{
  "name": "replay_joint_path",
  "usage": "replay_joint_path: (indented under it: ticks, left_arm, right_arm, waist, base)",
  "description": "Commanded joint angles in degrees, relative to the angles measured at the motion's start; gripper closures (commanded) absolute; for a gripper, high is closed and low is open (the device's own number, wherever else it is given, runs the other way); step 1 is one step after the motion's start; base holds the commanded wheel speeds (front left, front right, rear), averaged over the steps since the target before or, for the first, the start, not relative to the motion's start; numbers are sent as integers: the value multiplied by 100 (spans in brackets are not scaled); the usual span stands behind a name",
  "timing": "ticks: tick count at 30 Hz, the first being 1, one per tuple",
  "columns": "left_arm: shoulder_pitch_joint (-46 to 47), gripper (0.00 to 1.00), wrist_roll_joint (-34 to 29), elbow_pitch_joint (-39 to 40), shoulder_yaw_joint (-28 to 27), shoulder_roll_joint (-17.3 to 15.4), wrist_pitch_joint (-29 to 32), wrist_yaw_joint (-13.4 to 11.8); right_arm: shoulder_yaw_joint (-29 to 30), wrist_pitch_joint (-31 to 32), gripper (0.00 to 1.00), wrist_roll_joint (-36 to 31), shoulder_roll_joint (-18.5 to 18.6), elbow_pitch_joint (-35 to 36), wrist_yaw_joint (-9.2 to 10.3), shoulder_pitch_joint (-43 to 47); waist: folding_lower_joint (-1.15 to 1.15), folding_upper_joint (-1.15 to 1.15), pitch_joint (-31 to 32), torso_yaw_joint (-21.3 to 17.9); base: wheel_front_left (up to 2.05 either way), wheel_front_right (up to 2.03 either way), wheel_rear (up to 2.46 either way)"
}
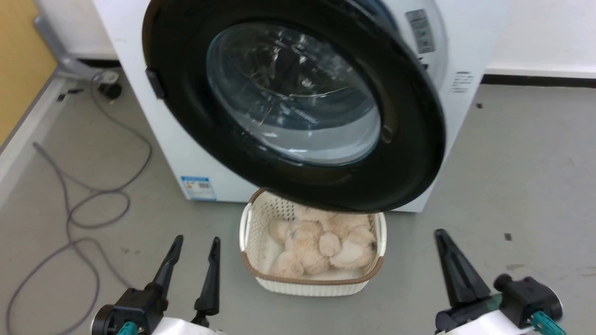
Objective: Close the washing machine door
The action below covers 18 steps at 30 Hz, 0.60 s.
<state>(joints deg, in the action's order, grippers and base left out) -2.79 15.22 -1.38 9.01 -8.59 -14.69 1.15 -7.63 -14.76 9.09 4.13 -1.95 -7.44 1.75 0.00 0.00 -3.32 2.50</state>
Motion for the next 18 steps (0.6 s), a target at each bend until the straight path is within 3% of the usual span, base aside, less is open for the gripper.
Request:
replay_joint_path:
  ticks: [1, 7, 9, 18]
  left_arm:
    - [101, 0, -58, 5, -14, 45, -30, 39]
    - [281, 0, -147, 47, -118, 158, -30, 127]
    - [368, 0, -178, 2, -144, 217, -30, 192]
    - [727, 0, -185, 27, -319, 385, -30, 316]
  right_arm:
    - [-97, -24, 100, 13, 129, -39, -5, -164]
    - [-451, 74, 100, 175, 442, -205, -5, -758]
    - [-660, 197, 100, 209, 741, -408, -5, -1226]
    - [-638, 477, 100, 581, 1390, -965, -5, -2441]
  waist:
    - [0, 0, -140, 128]
    - [0, 0, -490, 313]
    - [0, 0, -695, 439]
    - [0, 0, -1258, 765]
  base:
    - [0, 0, 0]
    - [0, 0, 0]
    - [0, 0, 0]
    - [0, 0, 0]
